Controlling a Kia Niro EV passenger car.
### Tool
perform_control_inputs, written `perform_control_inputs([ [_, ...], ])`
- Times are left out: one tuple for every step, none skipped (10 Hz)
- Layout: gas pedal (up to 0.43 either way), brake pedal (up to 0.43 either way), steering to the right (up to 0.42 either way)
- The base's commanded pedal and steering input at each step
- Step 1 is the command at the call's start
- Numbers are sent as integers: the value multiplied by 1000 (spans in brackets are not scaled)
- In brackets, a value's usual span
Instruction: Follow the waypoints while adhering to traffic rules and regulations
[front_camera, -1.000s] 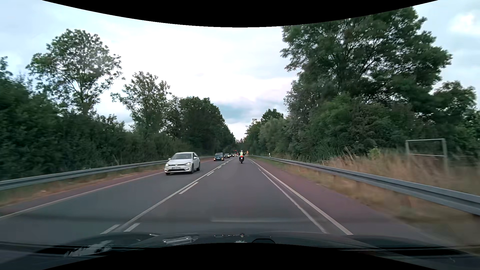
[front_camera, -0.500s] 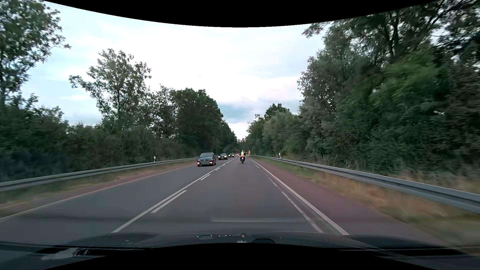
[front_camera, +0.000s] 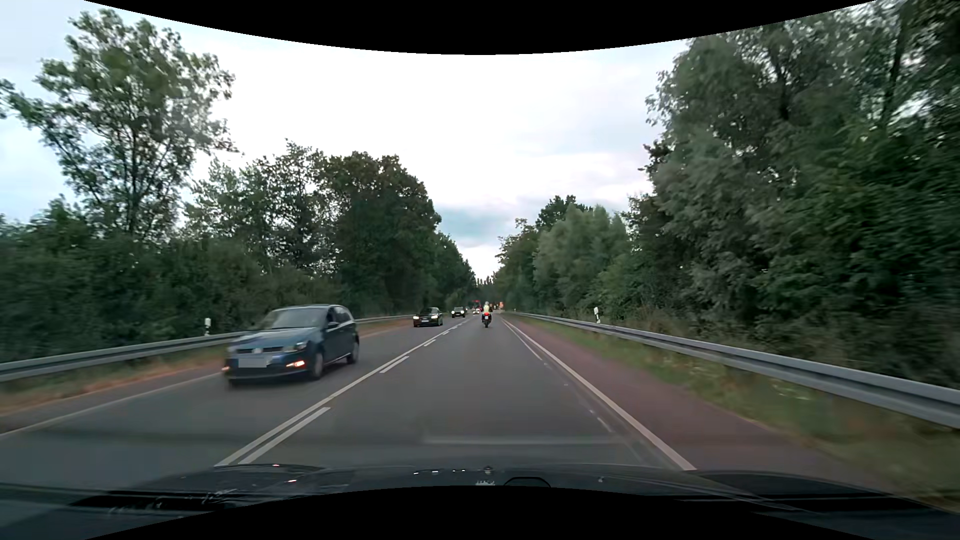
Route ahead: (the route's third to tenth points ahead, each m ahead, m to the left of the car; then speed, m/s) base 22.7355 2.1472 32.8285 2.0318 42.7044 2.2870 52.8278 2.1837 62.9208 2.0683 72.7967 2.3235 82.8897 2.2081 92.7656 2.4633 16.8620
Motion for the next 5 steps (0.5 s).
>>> perform_control_inputs([
  [189,0,-4],
  [189,0,-4],
  [177,0,-4],
  [177,0,-4],
  [177,0,-4],
])
